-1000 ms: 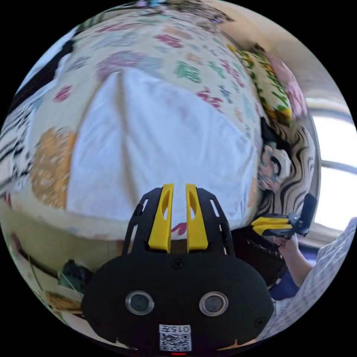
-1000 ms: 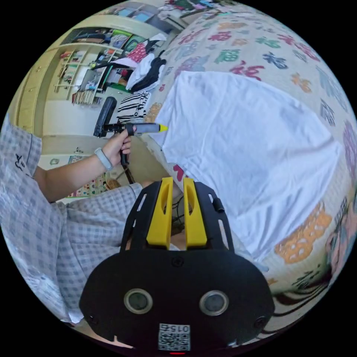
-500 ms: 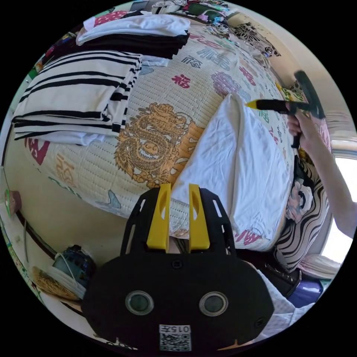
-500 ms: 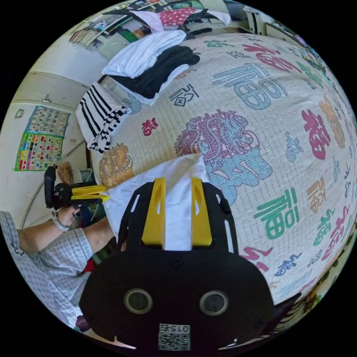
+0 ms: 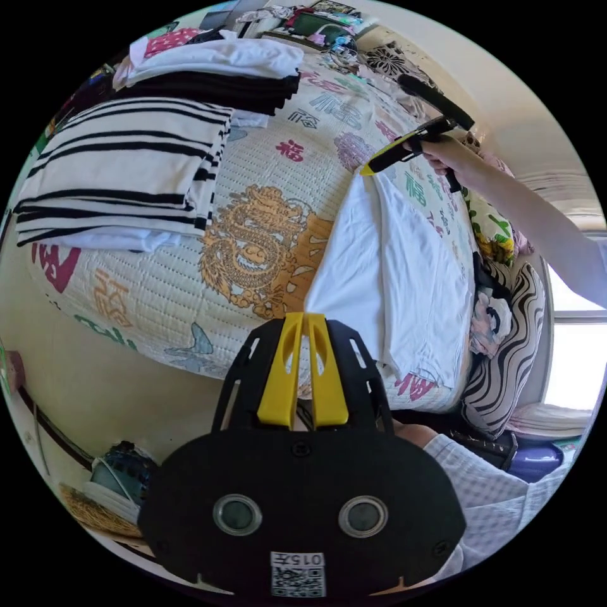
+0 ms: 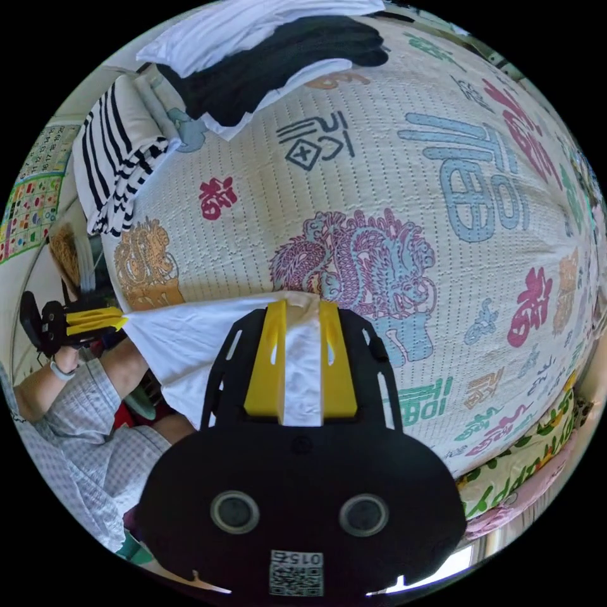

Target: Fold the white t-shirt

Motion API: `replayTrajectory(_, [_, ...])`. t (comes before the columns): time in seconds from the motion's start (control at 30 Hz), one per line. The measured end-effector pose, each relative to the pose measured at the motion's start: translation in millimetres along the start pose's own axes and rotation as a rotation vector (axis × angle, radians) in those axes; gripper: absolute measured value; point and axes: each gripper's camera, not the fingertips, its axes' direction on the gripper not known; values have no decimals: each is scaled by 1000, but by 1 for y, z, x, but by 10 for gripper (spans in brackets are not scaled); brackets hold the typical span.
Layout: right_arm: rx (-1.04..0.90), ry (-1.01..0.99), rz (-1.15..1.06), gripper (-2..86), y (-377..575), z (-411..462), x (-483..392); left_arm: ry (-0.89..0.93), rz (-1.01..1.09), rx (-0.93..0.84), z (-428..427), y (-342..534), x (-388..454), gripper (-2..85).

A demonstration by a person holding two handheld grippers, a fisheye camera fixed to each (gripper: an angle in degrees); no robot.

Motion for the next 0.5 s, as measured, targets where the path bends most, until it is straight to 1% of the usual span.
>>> replayTrajectory(0.07, [-36,49,-54,52,-7,-7,0,20,-30,-12,6,5,-7,1])
replayTrajectory(0.13, [-37,9,-76,26,-8,-16,3,41,-48,8,4,10,-10,11])
replayTrajectory(0.2, [-30,1,-76,19,-5,-23,7,4,-29,35,-2,13,-7,27])
replayTrajectory(0.27, [14,-46,-66,13,6,-35,16,-26,-12,41,-1,16,-3,37])
replayTrajectory(0.33, [65,-88,-68,10,19,-44,24,31,-3,-56,16,17,-5,9])
replayTrajectory(0.37, [99,-121,-62,8,29,-50,30,46,-1,-71,19,18,-5,6])
replayTrajectory(0.4, [117,-142,-61,8,35,-53,34,51,-6,-57,17,24,-5,0])
replayTrajectory(0.5, [212,-242,-61,7,73,-69,52,47,76,-16,-2,43,16,-5])
